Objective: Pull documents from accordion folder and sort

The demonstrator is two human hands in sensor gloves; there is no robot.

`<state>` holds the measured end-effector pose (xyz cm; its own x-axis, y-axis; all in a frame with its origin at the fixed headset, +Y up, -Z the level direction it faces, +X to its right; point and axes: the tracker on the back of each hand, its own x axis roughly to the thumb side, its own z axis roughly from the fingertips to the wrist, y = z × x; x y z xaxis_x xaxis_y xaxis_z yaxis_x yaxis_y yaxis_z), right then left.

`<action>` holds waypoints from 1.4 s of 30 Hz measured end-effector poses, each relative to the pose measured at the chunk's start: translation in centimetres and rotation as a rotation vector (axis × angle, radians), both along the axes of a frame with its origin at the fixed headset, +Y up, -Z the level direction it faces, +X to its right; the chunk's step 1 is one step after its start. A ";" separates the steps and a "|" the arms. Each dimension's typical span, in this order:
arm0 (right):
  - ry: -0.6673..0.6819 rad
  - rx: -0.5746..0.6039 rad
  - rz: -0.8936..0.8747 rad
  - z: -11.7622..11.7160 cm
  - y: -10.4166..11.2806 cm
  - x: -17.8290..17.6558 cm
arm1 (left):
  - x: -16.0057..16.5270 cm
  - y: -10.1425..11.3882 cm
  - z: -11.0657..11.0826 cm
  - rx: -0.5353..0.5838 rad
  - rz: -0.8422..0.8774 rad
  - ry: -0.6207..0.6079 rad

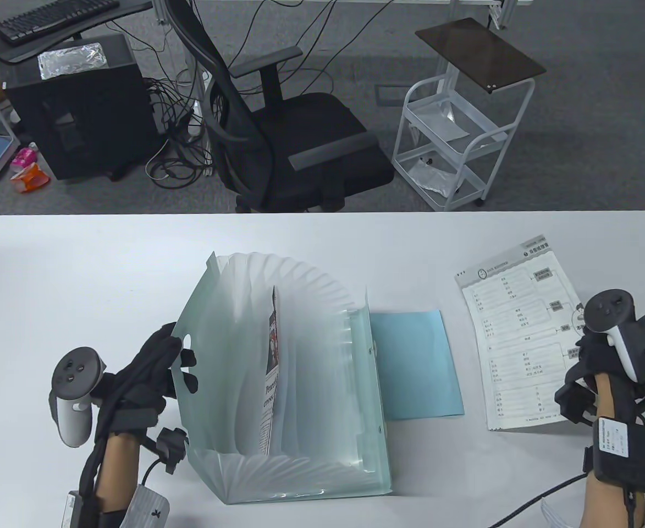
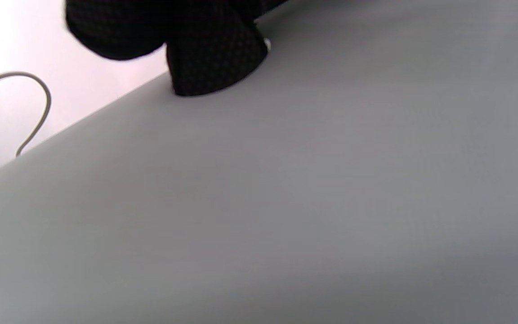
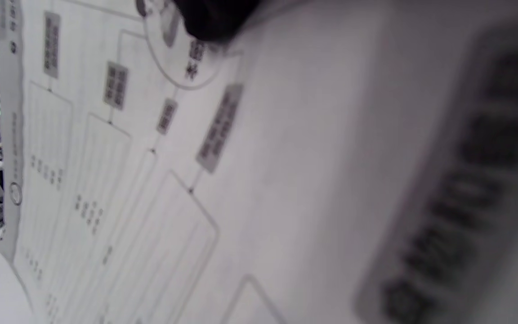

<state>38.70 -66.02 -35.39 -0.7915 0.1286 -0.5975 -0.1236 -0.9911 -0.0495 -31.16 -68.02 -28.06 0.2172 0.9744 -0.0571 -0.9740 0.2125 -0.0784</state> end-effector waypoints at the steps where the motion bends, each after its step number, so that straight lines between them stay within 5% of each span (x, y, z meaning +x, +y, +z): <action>1: -0.012 -0.030 0.013 -0.2 -0.9 0.1 | 0.0 0.0 0.0 0.000 0.000 0.001; 12: -0.022 -0.162 -0.026 -0.7 -6.0 0.2 | -0.1 0.0 0.0 -0.003 0.012 -0.002; 21: -0.050 -0.213 0.020 -0.5 -6.3 0.2 | 0.0 0.0 0.0 -0.001 0.008 0.000; 26: 0.028 -0.167 -0.010 -0.8 -3.8 -1.6 | 0.0 -0.1 0.0 0.002 0.004 -0.002; 33: 0.347 -0.126 -0.027 -1.0 1.9 -8.6 | 0.1 -0.2 -0.1 0.007 0.006 -0.002; 42: 0.688 0.300 -0.200 1.6 10.7 -21.1 | 0.0 -0.3 0.0 0.008 0.019 0.000</action>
<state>17.60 -55.35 -33.83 -0.9165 0.3866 0.1028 -0.3989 -0.9029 -0.1600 -31.12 -68.29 -28.08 0.1983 0.9789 -0.0489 -0.9779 0.1942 -0.0772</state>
